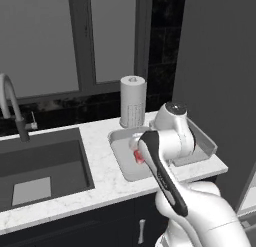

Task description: Place one garlic and one steak in each tupperware on the nearby counter, to pack two identical lunches.

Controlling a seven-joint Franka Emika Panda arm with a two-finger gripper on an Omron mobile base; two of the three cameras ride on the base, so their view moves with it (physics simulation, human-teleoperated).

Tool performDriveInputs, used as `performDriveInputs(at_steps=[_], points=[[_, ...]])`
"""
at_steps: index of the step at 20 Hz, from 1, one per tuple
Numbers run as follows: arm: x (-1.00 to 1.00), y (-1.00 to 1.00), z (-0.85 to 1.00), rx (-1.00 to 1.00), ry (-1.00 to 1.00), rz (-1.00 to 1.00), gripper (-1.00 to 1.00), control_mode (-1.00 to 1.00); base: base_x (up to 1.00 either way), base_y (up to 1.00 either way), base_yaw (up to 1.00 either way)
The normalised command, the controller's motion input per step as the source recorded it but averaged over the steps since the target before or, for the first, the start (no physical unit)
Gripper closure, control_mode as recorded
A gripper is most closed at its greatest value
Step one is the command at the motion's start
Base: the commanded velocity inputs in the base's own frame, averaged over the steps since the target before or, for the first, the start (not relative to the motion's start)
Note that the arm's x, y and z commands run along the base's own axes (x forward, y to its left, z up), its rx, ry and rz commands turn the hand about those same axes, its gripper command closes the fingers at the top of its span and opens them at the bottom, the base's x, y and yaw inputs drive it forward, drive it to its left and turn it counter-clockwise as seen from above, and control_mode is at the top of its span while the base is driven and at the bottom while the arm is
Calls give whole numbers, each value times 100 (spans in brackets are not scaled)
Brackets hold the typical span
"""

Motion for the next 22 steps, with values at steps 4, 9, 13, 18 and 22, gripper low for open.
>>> performDriveInputs(at_steps=[4, 9, 13, 18, 22], points=[[97, 36, -61, 0, 1, 0, 100, -100, 0, 0, 0], [100, 54, -48, 0, 0, 0, 100, -100, 0, 0, 0], [68, 11, -24, 0, 0, 0, -100, -100, 0, 0, 0], [6, 0, 0, 0, 1, 0, -100, -100, 0, 0, 0], [-4, 0, 14, 0, 0, 0, -100, -100, 0, 0, 0]])
